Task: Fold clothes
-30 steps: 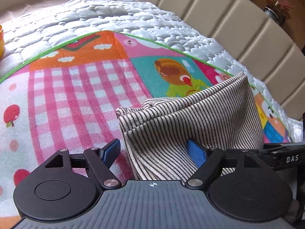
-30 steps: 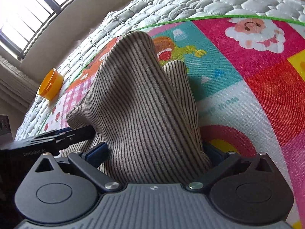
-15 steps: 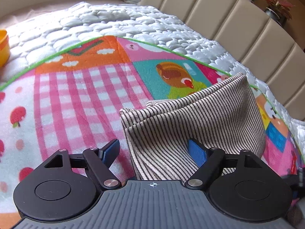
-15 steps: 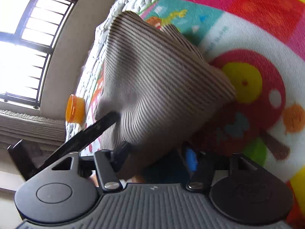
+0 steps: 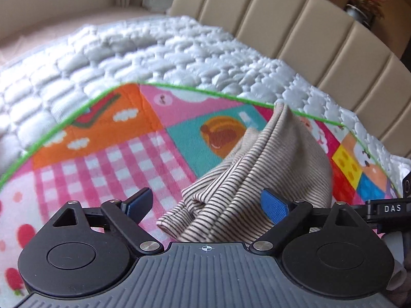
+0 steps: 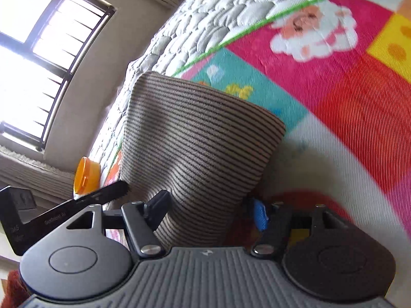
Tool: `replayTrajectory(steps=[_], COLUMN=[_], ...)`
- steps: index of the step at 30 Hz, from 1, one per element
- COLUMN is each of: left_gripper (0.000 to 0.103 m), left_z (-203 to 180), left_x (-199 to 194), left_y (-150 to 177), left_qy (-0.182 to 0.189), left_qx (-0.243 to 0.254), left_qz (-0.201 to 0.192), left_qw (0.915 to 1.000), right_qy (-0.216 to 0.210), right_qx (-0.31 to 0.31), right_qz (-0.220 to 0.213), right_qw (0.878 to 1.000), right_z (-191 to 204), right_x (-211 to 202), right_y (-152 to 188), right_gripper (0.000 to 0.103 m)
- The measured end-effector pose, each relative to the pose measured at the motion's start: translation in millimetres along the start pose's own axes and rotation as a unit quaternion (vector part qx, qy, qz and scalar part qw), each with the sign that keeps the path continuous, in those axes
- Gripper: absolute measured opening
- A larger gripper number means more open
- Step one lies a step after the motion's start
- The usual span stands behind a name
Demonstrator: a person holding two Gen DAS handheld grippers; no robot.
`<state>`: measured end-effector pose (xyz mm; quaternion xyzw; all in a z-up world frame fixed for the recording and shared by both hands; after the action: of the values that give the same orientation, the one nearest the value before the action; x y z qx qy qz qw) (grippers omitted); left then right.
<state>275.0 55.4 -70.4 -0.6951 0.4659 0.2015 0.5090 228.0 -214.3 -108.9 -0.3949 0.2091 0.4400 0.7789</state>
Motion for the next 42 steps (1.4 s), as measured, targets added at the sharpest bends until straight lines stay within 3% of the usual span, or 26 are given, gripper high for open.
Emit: replayTrajectory(steps=[5, 11, 14, 19, 23, 27, 30, 33, 35, 37, 42], left_gripper=[0.099, 0.099, 0.097, 0.089, 0.089, 0.087, 0.089, 0.096, 0.097, 0.097, 0.083], left_z=[15, 2, -7, -22, -55, -87, -88, -68, -48, -31, -14], left_x=[26, 24, 23, 13, 8, 0, -26, -53, -57, -49, -17], left_y=[14, 33, 42, 67, 90, 110, 102, 79, 69, 67, 71], left_qy=[0.033, 0.034, 0.028, 0.036, 0.071, 0.117, 0.159, 0.203, 0.189, 0.152, 0.056], left_qx=[-0.04, -0.038, -0.043, -0.101, -0.069, -0.022, -0.017, -0.067, -0.106, -0.134, -0.137], left_qz=[0.048, 0.041, 0.035, 0.031, 0.069, 0.114, 0.087, 0.022, -0.012, -0.021, 0.006], left_qw=[0.9975, 0.9979, 0.998, 0.9938, 0.9927, 0.9863, 0.9834, 0.9767, 0.9762, 0.979, 0.989], right_qy=[0.004, 0.013, 0.029, 0.046, 0.076, 0.108, 0.115, 0.114, 0.108, 0.079, 0.042], right_qx=[-0.021, -0.034, -0.005, -0.002, -0.029, -0.057, -0.057, -0.039, -0.014, 0.027, -0.05], right_qz=[-0.012, -0.014, -0.027, -0.051, -0.087, -0.111, -0.098, -0.062, -0.028, 0.0, -0.036], right_qw=[1.0, 0.999, 0.999, 0.998, 0.993, 0.986, 0.987, 0.991, 0.994, 0.997, 0.997], right_z=[-7, -3, -8, -5, 3, 9, 5, -5, -14, -23, 1], right_x=[13, 3, -11, -39, -68, -86, -84, -66, -48, -34, -33], right_y=[-15, -18, -21, -14, -6, -7, -4, 2, 8, 18, 17], right_gripper=[0.077, 0.08, 0.08, 0.08, 0.084, 0.087, 0.089, 0.092, 0.092, 0.092, 0.087])
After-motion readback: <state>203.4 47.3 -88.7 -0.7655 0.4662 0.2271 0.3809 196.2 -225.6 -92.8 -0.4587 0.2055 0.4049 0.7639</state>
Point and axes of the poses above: each gripper's, at about its wrist camera, not at the fingertips, and x roughly the way its jaws point, z to its left, y to its underside, the point moved 3 cm from there along x, roughly the way its jaws point, and after that the axes turned 8 degrees about -x, right-handed, at the moved point
